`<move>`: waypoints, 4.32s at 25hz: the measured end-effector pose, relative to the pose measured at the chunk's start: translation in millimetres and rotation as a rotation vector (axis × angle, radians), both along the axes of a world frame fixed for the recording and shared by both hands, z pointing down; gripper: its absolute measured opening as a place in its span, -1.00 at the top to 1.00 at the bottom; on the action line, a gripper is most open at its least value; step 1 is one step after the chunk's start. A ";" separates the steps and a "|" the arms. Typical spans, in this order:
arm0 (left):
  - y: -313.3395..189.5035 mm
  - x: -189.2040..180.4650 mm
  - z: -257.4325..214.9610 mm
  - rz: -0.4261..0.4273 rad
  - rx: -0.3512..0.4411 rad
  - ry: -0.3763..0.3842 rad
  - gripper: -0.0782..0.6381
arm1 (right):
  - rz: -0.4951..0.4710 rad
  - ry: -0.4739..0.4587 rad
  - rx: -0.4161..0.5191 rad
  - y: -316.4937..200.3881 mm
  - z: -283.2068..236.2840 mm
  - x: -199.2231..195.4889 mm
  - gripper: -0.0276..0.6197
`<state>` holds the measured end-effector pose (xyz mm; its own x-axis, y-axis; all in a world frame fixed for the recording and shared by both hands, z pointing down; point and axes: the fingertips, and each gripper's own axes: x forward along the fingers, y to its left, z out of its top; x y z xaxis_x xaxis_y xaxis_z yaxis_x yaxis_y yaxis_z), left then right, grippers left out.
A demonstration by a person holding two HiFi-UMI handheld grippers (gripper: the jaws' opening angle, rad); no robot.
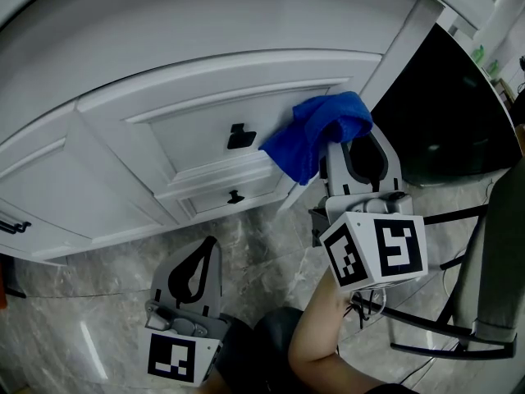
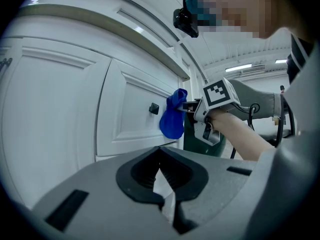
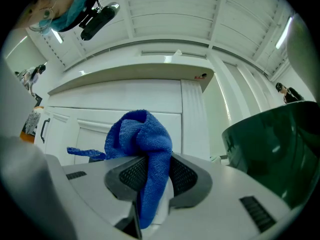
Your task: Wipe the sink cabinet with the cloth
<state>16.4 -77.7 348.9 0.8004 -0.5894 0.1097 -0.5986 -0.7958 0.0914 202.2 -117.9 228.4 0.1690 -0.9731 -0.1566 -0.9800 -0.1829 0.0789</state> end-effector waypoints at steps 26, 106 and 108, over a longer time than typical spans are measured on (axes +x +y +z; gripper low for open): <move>-3.3 -1.5 9.2 -0.058 0.089 -0.129 0.77 | 0.148 -0.008 0.050 6.4 7.7 22.9 0.55; -35.8 -55.8 28.1 -0.252 -0.011 -0.051 0.77 | -0.288 0.095 -0.060 -41.5 75.7 -165.4 0.55; -34.2 -55.8 26.1 -0.251 -0.010 -0.050 0.77 | -0.277 0.097 -0.068 -40.7 76.8 -162.1 0.55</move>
<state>-39.4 -111.9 375.0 0.6222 -0.7679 0.1523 -0.7815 -0.6207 0.0635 40.1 -158.5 305.2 -0.1171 -0.9888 -0.0921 -0.9791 0.0995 0.1773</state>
